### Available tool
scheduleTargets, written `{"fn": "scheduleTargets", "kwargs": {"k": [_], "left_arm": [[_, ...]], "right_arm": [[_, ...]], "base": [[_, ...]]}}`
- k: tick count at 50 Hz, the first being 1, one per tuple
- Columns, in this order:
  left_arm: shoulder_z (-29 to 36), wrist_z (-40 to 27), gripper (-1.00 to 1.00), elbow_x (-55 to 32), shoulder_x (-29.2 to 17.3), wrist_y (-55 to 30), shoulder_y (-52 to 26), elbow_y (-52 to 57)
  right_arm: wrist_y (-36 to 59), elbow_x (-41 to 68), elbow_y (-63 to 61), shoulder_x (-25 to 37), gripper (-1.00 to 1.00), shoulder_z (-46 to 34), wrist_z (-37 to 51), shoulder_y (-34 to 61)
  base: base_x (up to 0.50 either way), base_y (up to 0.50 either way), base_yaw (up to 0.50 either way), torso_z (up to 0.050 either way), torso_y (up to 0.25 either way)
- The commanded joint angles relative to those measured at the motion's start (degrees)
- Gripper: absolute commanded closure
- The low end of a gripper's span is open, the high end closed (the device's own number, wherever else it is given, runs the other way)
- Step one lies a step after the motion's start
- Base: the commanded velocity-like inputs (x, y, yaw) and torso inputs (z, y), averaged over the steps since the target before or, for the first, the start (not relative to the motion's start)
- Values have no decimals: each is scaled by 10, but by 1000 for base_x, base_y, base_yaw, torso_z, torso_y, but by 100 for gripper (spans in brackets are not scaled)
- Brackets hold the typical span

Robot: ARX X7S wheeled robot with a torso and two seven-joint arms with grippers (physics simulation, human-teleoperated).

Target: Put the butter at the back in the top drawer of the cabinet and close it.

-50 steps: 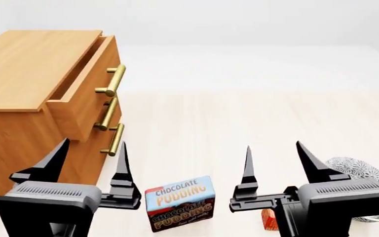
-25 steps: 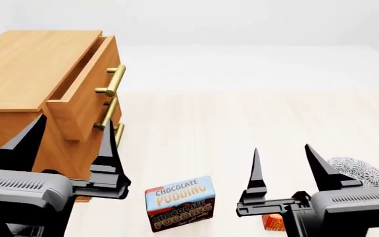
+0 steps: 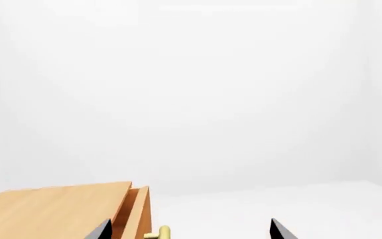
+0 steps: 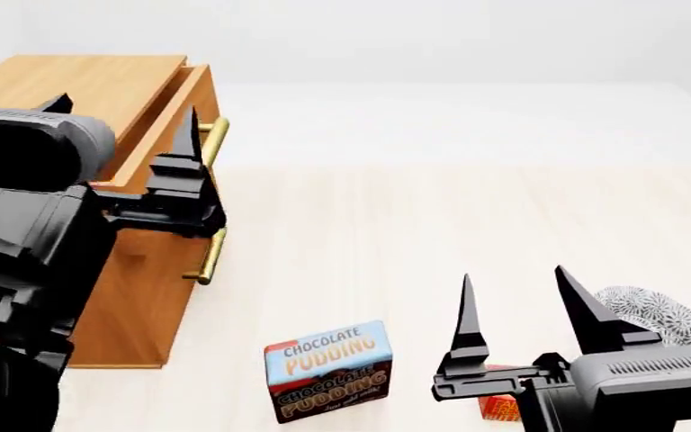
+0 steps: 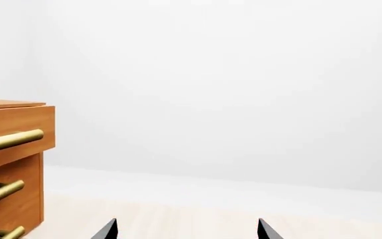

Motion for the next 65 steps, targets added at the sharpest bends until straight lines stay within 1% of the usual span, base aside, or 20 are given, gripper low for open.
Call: {"fn": "scheduleTargets", "kwargs": {"k": [1, 6, 13, 19, 22, 27, 32, 42, 55, 60, 65], "left_arm": [[50, -21, -100, -144, 22, -87, -199, -118], [73, -13, -100, -179, 41, -122, -262, -186], [117, -29, -100, -226, 70, -184, -363, -288], [142, -35, -100, -282, 93, -219, -423, -387], [159, -41, -100, -294, 102, -238, -452, -429], [188, -27, -100, -293, 121, -272, -491, -508], [215, -5, -100, -280, 142, -298, -519, -582], [241, 19, -100, -282, 169, -330, -561, -671], [274, 5, -100, -346, 207, -376, -597, -795], [293, 7, -100, -348, 220, -395, -609, -836], [308, 29, -100, -334, 232, -407, -622, -873]], "right_arm": [[-3, 5, -1, 5, -100, 0, 1, -3], [-2, 8, -1, 7, -100, 0, 1, -2], [-2, 8, 1, 10, -100, -4, 2, -1], [-2, 11, 1, 12, -100, -4, 3, -1], [-2, 15, 0, 12, -100, -2, 4, -1], [0, 18, 0, 14, -100, -2, 5, 0], [0, 22, 0, 15, -100, 0, 5, 1], [-1, 23, 2, 18, -100, -3, 8, 2], [-3, 25, 4, 21, -100, -5, 11, 3], [-4, 26, 4, 22, -100, -6, 12, 3], [-5, 27, 5, 24, -100, -7, 12, 3]], "base": [[0, 0, 0, 0, 0], [0, 0, 0, 0, 0], [0, 0, 0, 0, 0], [0, 0, 0, 0, 0], [0, 0, 0, 0, 0], [0, 0, 0, 0, 0], [0, 0, 0, 0, 0], [0, 0, 0, 0, 0], [0, 0, 0, 0, 0], [0, 0, 0, 0, 0], [0, 0, 0, 0, 0]]}}
